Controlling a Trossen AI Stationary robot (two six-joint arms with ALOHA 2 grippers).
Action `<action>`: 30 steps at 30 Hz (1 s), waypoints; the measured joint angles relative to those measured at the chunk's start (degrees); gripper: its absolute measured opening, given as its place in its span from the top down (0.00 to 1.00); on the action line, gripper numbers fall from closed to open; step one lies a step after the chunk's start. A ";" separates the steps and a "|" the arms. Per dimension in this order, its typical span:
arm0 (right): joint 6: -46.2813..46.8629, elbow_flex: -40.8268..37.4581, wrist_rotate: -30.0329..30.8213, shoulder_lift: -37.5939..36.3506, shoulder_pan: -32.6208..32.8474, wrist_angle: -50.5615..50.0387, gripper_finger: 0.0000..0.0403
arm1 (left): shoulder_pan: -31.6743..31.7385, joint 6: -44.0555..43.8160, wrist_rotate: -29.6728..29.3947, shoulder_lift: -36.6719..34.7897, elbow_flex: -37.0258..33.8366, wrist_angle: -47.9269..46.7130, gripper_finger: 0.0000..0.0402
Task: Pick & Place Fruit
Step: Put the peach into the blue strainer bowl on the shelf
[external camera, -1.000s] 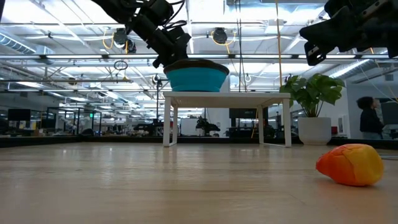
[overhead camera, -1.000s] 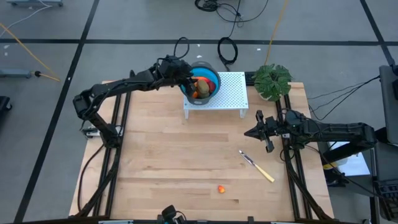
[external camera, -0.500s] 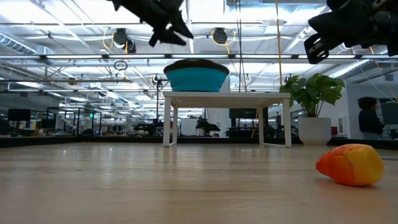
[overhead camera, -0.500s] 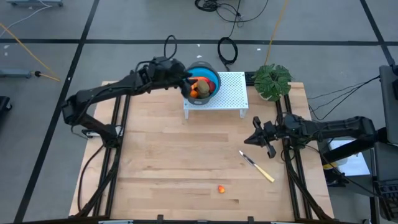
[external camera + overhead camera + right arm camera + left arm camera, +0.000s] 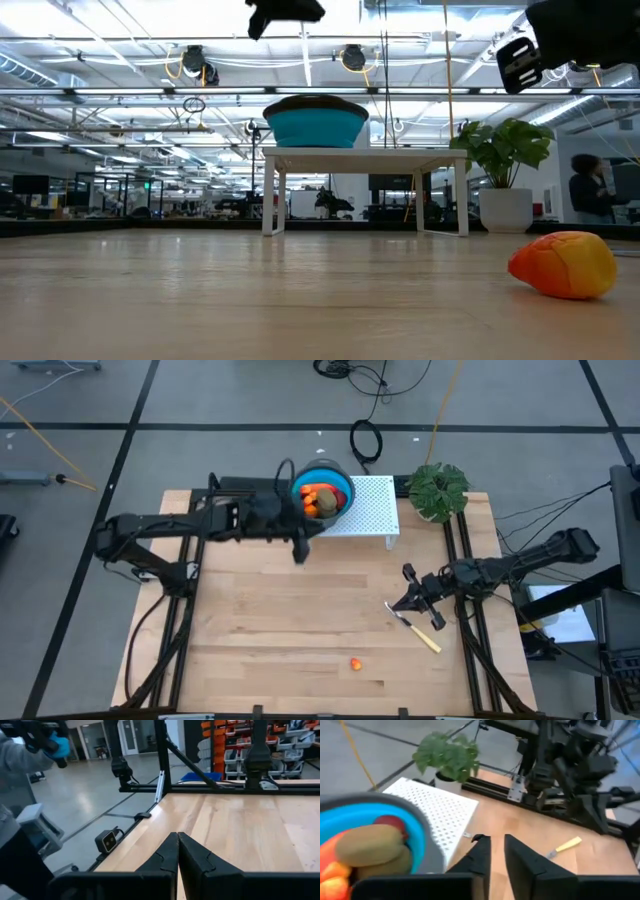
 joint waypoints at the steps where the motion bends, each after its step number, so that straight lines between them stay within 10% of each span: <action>1: 0.01 0.00 1.07 0.38 0.98 0.21 1.00 | -1.80 0.43 -1.80 -0.02 -0.02 0.03 0.90; 11: -1.46 1.25 6.56 4.41 9.69 1.86 1.00 | -13.34 -0.04 -5.14 -0.11 -2.22 5.58 0.96; 30: -4.48 22.09 19.26 27.43 19.30 -9.86 1.00 | -15.99 -2.55 0.67 -5.20 -21.11 21.86 0.98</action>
